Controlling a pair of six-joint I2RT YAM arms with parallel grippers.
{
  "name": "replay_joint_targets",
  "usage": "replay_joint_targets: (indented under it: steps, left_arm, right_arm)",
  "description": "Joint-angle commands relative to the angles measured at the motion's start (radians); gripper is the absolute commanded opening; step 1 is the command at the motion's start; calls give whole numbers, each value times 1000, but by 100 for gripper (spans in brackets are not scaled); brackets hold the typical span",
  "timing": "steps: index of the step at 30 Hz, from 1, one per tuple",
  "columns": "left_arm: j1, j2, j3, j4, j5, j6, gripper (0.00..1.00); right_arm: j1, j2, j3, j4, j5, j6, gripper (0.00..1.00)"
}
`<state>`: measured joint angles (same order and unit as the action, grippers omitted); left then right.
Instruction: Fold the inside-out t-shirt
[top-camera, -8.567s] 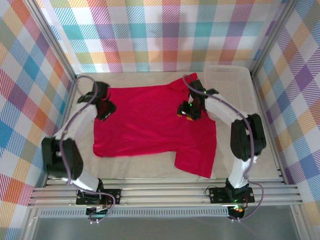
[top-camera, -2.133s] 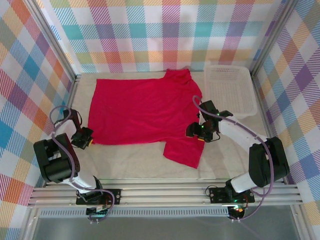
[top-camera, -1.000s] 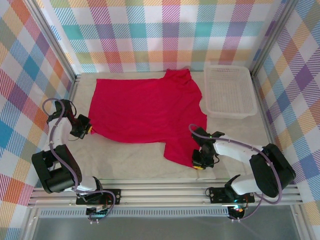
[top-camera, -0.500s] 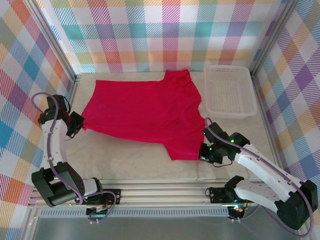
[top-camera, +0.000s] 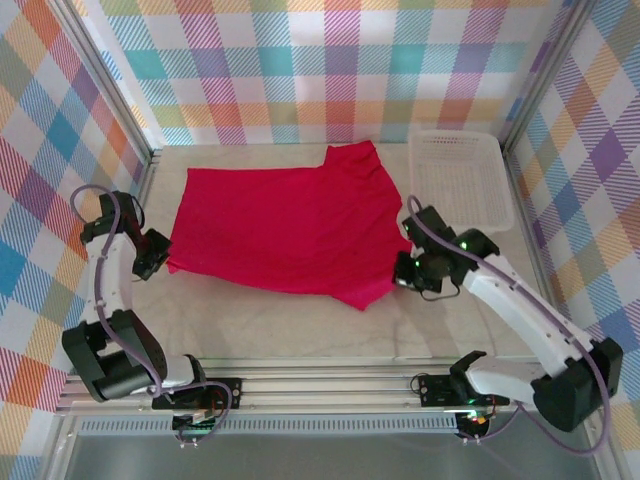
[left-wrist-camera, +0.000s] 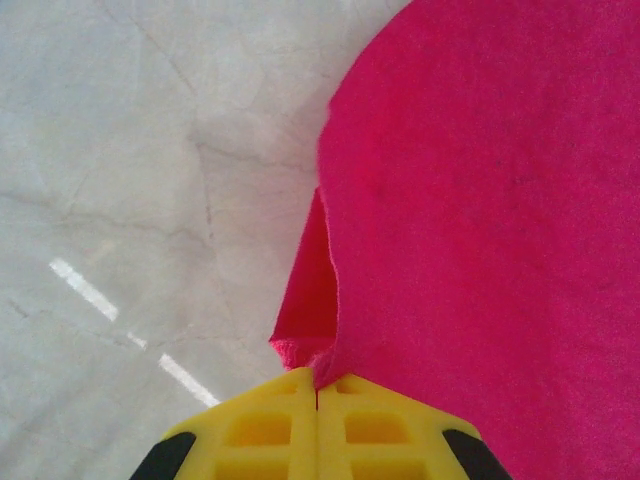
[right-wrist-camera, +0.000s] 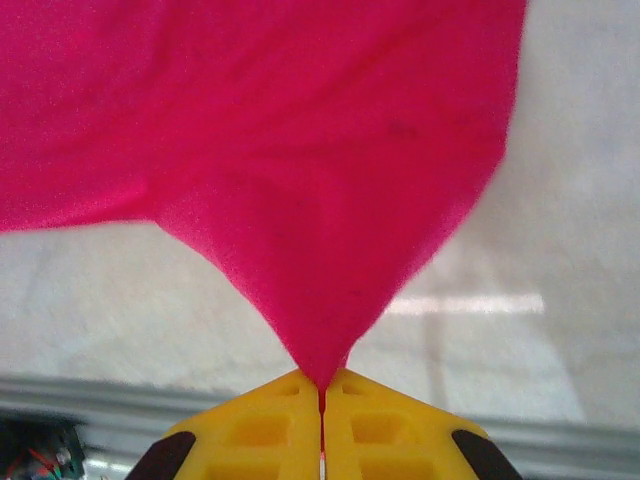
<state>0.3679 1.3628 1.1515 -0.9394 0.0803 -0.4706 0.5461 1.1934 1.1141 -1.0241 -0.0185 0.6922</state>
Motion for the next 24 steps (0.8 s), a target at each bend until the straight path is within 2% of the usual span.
replay_joint_targets:
  steps: [1,5,10,15,24]
  left_arm:
    - [-4,69,65,39,39,-20,0]
    - [-6,185,153,63,59,-42,0]
    - [-26,347,246,63,46,-43,0]
    - [-33,490,338,54,30,-34,0]
    - [-44,681,562,-27,-17,-16,0]
  right_arm:
    - [-41,111,84,90,-6,-95,0]
    - [-84,298,230,153,-14,-159,0]
    - [-132,496,448,152,16,-220,0]
    - [-172,629,614,134,44,-257,0]
    - [-218,815,815,109,61,-273,0]
